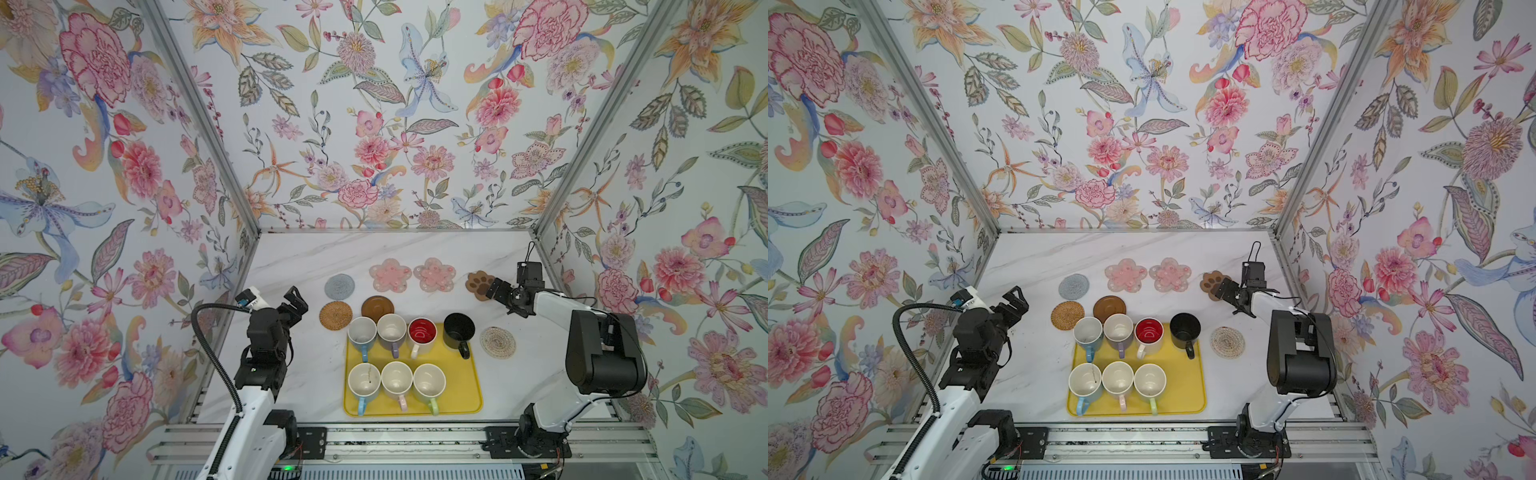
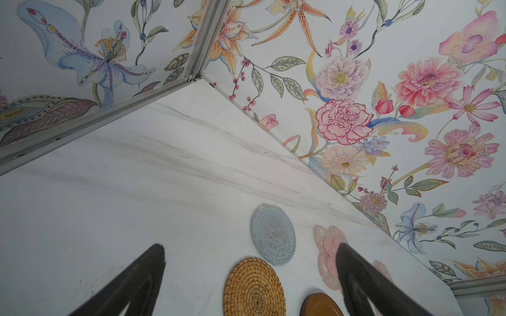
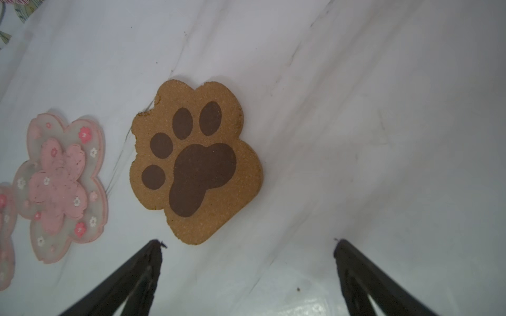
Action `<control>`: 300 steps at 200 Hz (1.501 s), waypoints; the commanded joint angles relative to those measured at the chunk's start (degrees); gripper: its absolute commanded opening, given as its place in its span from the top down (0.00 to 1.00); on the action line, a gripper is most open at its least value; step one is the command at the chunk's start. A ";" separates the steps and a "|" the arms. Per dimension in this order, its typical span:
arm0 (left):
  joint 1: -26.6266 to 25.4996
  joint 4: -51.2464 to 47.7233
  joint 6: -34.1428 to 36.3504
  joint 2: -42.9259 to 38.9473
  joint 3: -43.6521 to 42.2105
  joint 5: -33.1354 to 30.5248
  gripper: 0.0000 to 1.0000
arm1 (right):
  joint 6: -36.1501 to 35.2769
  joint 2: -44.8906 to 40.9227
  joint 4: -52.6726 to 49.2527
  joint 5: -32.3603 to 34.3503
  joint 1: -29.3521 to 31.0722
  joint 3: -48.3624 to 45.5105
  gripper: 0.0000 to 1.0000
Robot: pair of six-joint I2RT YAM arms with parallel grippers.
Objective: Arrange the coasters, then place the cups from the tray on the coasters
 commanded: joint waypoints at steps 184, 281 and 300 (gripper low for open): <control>0.68 -0.11 2.32 3.64 3.79 -1.27 0.01 | -18.13 14.66 -14.89 -3.25 2.94 18.48 0.01; 0.77 -1.71 2.76 1.69 3.65 -2.01 0.01 | -18.39 16.33 -15.32 1.42 5.96 18.82 0.01; 0.76 -1.91 2.76 1.50 3.62 -2.04 0.01 | -18.28 16.30 -15.34 3.74 6.73 18.57 0.01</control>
